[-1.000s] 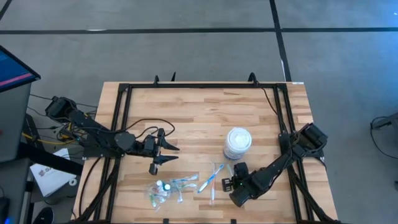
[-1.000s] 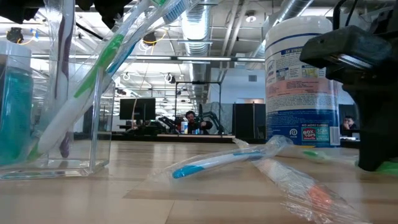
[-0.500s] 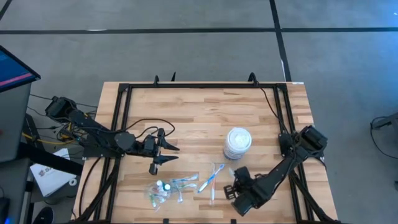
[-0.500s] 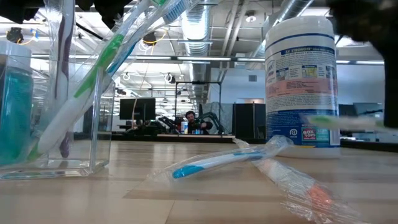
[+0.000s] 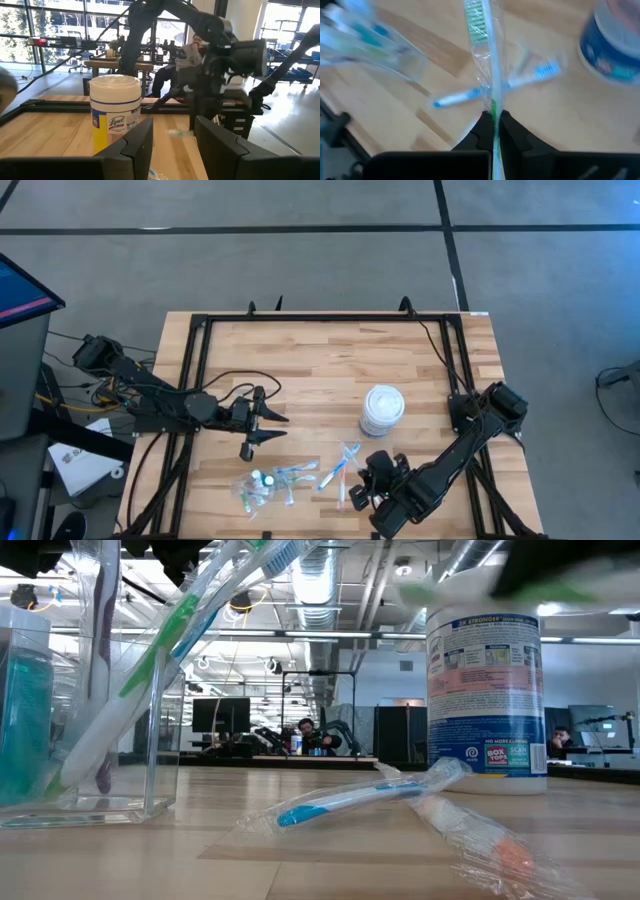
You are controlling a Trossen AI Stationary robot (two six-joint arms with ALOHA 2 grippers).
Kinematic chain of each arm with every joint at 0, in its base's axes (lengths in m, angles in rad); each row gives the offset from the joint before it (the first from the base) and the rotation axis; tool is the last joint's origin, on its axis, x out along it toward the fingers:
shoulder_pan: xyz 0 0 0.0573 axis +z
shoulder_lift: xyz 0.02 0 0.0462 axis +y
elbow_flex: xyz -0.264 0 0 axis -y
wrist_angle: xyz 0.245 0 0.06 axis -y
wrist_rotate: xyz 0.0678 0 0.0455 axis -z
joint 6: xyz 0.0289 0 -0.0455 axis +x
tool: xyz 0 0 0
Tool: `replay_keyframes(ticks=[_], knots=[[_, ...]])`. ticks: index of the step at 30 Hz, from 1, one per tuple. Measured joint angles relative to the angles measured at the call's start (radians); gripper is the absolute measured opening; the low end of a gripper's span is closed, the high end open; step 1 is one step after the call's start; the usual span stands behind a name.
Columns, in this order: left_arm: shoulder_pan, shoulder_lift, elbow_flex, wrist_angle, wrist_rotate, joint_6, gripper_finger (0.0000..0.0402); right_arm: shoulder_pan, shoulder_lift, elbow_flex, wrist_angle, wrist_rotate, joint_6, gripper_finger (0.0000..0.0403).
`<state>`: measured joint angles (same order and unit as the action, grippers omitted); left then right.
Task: Pick & Place toothbrushing station
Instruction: Put the green toothbrush into the transparent organizer
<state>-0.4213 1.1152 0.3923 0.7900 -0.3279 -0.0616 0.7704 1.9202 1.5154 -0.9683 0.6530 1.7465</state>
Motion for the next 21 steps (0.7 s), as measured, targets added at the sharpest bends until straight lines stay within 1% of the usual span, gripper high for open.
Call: replay_keyframes(ticks=[6, 11, 15, 21], knots=[[0.000, 0.000, 0.000, 0.003, 0.000, -0.025, 0.0140, -0.016, 0.000, 0.085, 0.018, 0.121, -0.161, 0.0000], [0.000, 0.000, 0.000, 0.003, 0.001, -0.056, 0.0140, -0.044, -0.001, 0.134, 0.120, 0.204, -0.388, 0.0000], [0.000, 0.000, 0.000, 0.005, 0.029, -0.086, 0.0140, -0.080, -0.002, 0.158, 0.226, 0.238, -0.594, 0.0000], [0.000, 0.000, 0.000, 0.026, 0.074, -0.104, 0.0140, -0.139, -0.002, 0.163, 0.377, 0.227, -0.867, 0.0000]])
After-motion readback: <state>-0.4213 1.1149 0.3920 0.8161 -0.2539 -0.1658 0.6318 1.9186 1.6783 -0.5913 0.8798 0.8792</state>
